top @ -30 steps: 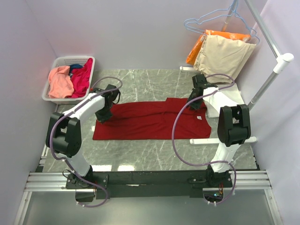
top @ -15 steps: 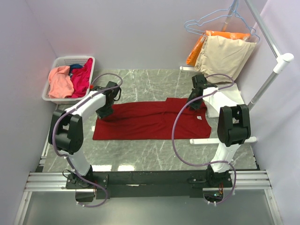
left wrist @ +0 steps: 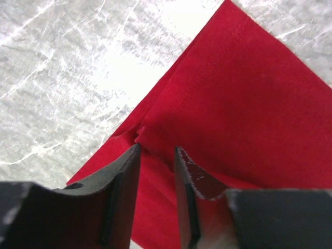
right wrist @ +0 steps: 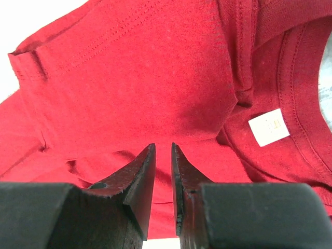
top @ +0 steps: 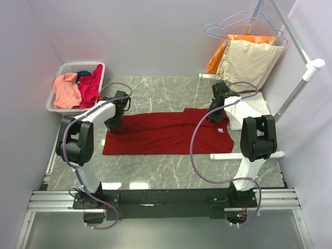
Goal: Fold and stack the t-shirts
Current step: Fold the tshirt
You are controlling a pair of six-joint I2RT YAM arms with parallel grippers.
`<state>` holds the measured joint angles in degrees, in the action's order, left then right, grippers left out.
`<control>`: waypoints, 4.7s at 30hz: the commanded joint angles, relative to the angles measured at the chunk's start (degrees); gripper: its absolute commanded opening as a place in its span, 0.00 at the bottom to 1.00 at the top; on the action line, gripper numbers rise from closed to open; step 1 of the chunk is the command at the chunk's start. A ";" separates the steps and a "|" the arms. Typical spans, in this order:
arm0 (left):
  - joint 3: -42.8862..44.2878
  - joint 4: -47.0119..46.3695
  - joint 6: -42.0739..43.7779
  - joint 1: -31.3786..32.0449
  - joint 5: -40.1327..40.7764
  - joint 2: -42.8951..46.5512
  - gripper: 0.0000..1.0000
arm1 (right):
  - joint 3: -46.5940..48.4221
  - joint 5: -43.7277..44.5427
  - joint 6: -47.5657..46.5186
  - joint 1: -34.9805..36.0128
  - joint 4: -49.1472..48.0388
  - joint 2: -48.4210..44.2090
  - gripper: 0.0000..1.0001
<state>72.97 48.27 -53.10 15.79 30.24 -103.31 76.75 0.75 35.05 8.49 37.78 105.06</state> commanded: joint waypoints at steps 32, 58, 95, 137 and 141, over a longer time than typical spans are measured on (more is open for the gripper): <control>-6.67 5.79 -1.92 -0.23 6.06 6.71 0.01 | 2.00 1.70 0.11 0.47 1.24 -0.90 0.24; 1.47 5.17 1.60 -0.06 4.04 7.24 0.71 | 32.23 13.75 -2.88 -0.75 9.86 21.76 0.38; 2.00 4.47 3.35 -0.06 2.54 4.61 0.72 | 31.62 5.39 -3.67 -3.31 7.31 22.75 0.35; 5.16 3.41 5.02 -0.06 2.81 0.56 0.71 | 16.70 3.11 -3.58 -2.51 6.78 1.92 0.00; 5.87 2.97 5.38 -0.06 2.63 -0.49 0.71 | 10.80 0.31 -3.76 -2.43 7.83 -3.44 0.00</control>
<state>76.18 52.34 -48.73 15.66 32.40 -103.07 92.36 3.20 31.05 5.50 44.16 107.09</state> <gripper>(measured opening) 0.715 0.010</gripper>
